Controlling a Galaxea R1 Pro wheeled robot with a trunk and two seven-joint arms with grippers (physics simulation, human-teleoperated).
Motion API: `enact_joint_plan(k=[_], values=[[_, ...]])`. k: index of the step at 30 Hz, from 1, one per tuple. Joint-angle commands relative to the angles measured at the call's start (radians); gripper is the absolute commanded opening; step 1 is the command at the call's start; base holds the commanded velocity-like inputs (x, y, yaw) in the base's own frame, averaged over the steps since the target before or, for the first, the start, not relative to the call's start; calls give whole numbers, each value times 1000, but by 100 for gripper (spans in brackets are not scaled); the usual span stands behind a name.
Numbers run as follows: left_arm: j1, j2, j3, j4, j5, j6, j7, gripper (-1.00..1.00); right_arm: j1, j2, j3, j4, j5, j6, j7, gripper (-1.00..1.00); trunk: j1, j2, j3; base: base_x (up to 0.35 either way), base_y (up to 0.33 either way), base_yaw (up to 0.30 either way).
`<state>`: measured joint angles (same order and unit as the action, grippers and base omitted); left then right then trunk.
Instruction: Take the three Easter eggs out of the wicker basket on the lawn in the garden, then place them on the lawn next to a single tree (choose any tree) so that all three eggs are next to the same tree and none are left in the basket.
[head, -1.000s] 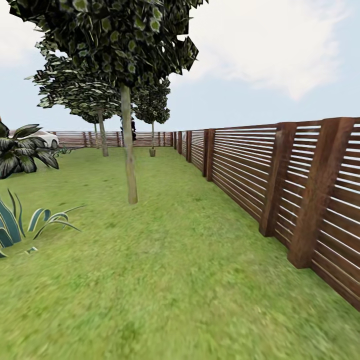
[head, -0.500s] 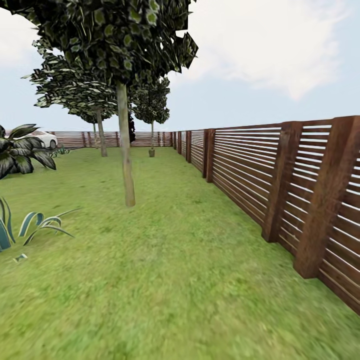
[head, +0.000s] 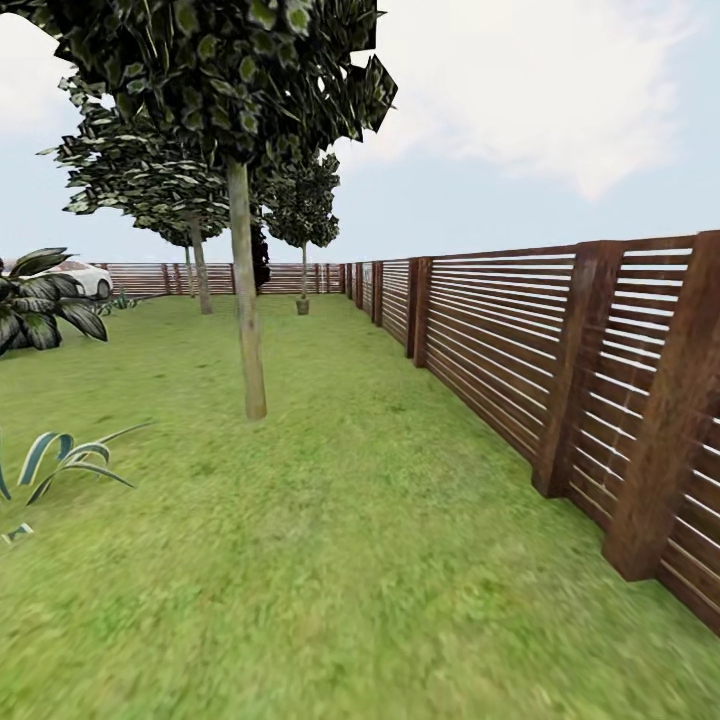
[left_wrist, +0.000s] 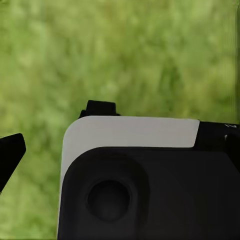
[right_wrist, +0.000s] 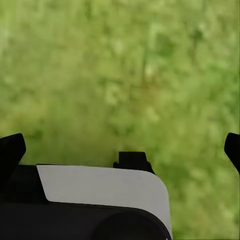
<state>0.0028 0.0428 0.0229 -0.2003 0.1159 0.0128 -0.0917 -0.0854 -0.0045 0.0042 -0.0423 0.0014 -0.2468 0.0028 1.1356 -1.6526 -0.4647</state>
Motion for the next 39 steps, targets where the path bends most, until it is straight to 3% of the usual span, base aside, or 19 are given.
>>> enact_joint_plan(k=[1,39], values=[[0,0,2,-2,10,1,-5,100,-1,0,0,1,0,-3,0,100,1,0,-1,317,-73,0],[0,0,3,-2,10,1,-10,100,-1,0,0,1,0,-3,0,100,1,0,-1,318,-71,0]])
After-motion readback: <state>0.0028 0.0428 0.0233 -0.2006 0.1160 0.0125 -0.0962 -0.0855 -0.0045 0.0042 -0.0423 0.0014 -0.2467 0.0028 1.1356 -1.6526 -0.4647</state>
